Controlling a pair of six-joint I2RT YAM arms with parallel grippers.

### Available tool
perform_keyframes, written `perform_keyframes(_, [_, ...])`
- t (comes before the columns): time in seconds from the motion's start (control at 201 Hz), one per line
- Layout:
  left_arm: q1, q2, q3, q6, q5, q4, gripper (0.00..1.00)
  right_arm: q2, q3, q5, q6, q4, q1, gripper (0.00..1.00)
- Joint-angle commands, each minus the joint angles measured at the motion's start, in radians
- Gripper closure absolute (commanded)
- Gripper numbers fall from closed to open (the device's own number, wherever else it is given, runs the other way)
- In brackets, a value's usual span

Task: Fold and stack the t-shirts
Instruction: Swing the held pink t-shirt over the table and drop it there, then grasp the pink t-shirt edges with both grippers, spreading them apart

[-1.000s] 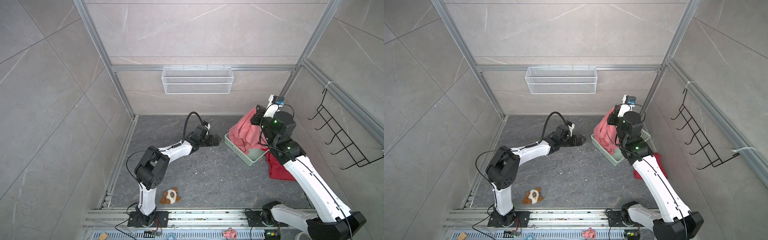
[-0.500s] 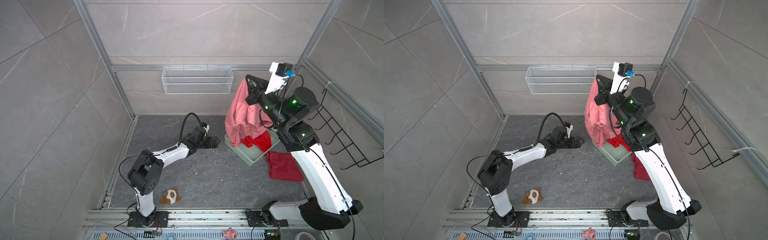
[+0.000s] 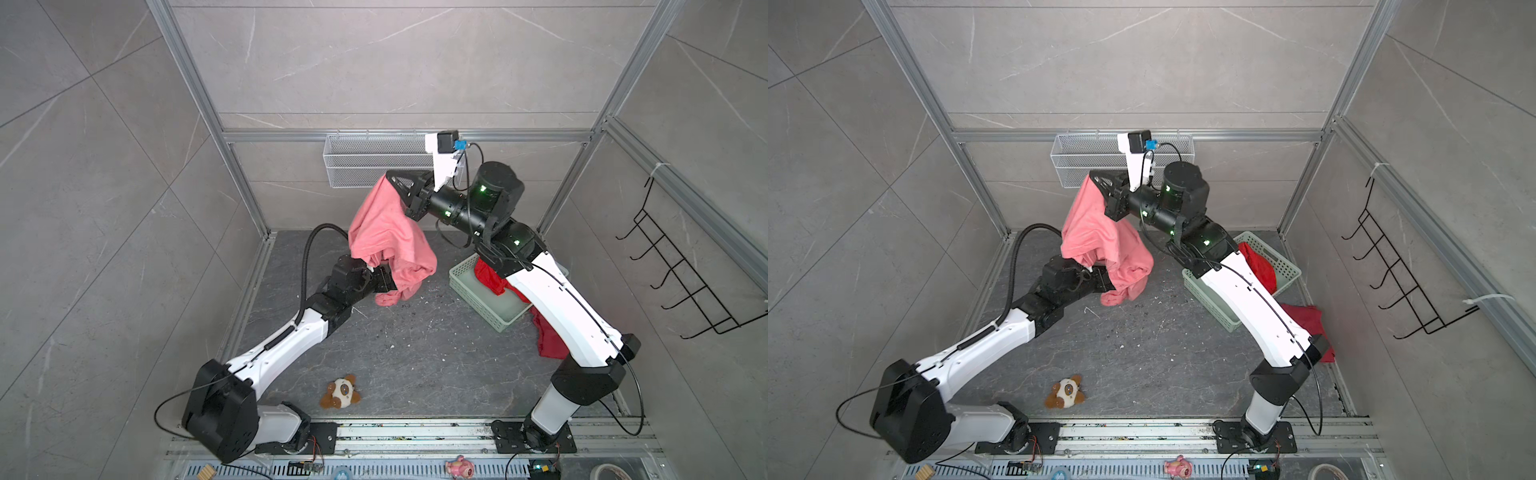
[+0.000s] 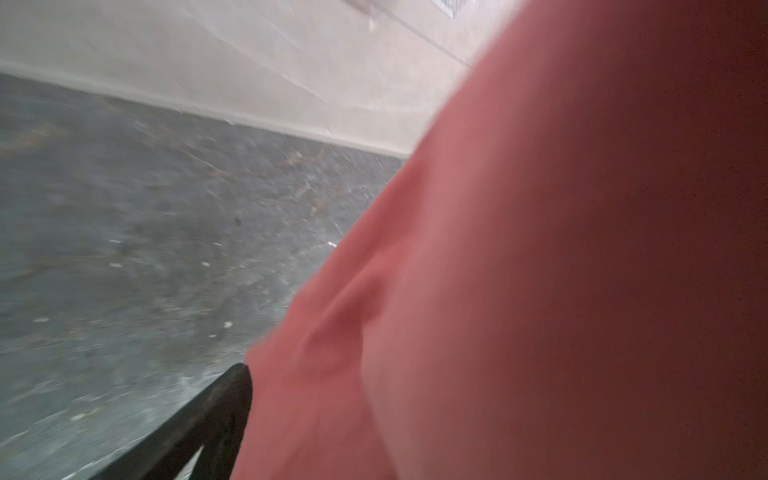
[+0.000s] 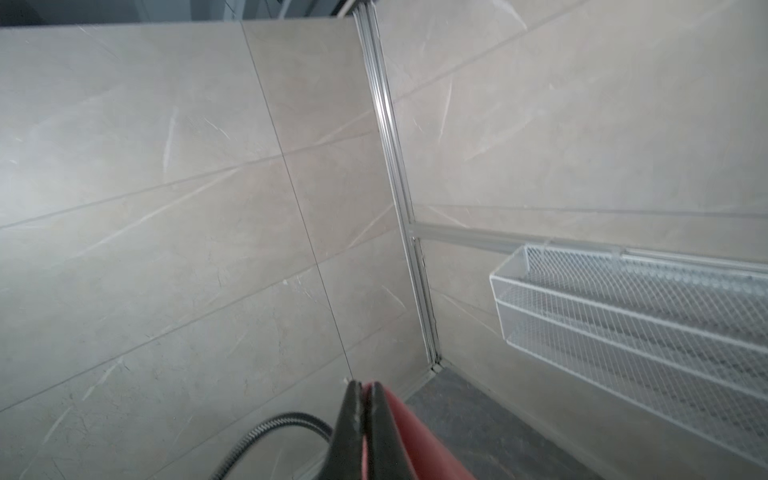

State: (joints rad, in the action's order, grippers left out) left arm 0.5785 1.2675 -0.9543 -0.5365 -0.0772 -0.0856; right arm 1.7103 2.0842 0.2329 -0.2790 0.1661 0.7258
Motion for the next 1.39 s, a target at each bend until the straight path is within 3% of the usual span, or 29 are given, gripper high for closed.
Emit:
perform_keyframes(0.0, [0.003,-0.119,0.019,0.085,0.200,0.091,0.03,-0.074,-0.157,-0.124,-0.060,-0.037,-0.005,1.00])
perform_keyframes(0.179, [-0.001,-0.187,0.065,0.068,0.422,0.216,0.04,-0.156,-0.547,-0.312,-0.250,-0.002,-0.013,1.00])
perform_keyframes(0.294, [-0.009,-0.163,0.082,0.044,0.446,0.222,0.03,-0.133,-0.739,-0.319,-0.401,0.019,-0.056,1.00])
perform_keyframes(0.428, [-0.009,-0.106,0.075,0.041,0.436,0.229,0.02,-0.083,-0.887,-0.340,-0.451,-0.011,-0.134,1.00])
perform_keyframes(0.557, [-0.009,-0.072,0.059,0.056,0.458,0.296,0.01,-0.055,-0.901,-0.384,-0.409,-0.005,-0.171,0.94])
perform_keyframes(0.717, [-0.029,-0.062,0.078,0.030,0.483,0.352,0.01,-0.039,-0.862,-0.413,-0.359,0.045,-0.195,0.57])
perform_keyframes(0.891, [-0.048,-0.022,0.066,-0.031,0.416,0.477,0.02,-0.058,-0.849,-0.351,-0.289,0.052,-0.194,0.54])
perform_keyframes(0.911, [-0.050,-0.014,0.065,-0.046,0.402,0.492,0.02,-0.059,-0.851,-0.336,-0.282,0.051,-0.192,0.49])
perform_keyframes(1.055, [-0.051,0.012,0.093,-0.116,0.364,0.544,0.05,-0.069,-0.892,-0.281,-0.234,0.010,-0.126,0.46])
perform_keyframes(1.11, [-0.060,0.017,0.104,-0.148,0.359,0.537,0.06,-0.068,-0.903,-0.266,-0.235,-0.007,-0.096,0.35])
perform_keyframes(1.169, [-0.084,0.032,0.118,-0.168,0.322,0.498,0.07,-0.063,-0.925,-0.244,-0.249,-0.041,-0.063,0.32])
perform_keyframes(1.254, [-0.148,0.070,0.118,-0.194,0.240,0.450,0.09,-0.050,-0.951,-0.247,-0.273,-0.095,-0.011,0.32])
perform_keyframes(1.329, [-0.216,0.113,0.115,-0.206,0.145,0.407,0.13,-0.024,-0.942,-0.314,-0.286,-0.097,0.043,0.31])
perform_keyframes(1.383, [-0.250,0.146,0.104,-0.198,0.106,0.386,0.18,-0.009,-0.925,-0.383,-0.281,-0.086,0.084,0.25])
